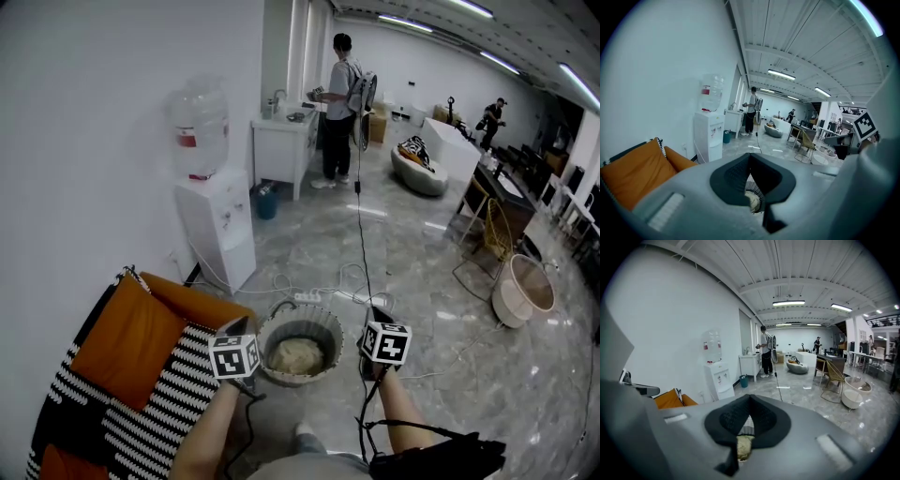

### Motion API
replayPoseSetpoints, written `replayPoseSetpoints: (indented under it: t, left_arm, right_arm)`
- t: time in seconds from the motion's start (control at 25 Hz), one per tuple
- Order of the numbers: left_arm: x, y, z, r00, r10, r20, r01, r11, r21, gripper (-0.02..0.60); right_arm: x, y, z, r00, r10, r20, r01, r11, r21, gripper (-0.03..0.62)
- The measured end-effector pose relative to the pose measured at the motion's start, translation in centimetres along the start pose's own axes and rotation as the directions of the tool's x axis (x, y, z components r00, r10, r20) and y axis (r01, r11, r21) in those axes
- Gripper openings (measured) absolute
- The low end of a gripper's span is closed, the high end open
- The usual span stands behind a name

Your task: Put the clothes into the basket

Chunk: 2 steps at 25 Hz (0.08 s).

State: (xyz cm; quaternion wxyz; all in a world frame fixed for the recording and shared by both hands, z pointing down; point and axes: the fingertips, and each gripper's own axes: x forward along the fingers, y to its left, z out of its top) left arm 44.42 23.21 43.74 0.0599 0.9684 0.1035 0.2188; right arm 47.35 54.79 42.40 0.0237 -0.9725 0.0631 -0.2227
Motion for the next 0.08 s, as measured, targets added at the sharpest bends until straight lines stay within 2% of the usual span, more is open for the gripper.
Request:
replayPoseSetpoints:
  t: [0.08]
  left_arm:
    - [-0.07,0.01,0.07,1.0,-0.002,0.002,0.002,1.0,0.002,0.003]
  right_arm:
    - [-0.11,0.13,0.2,1.0,-0.002,0.004,0.002,1.0,-0.011,0.003]
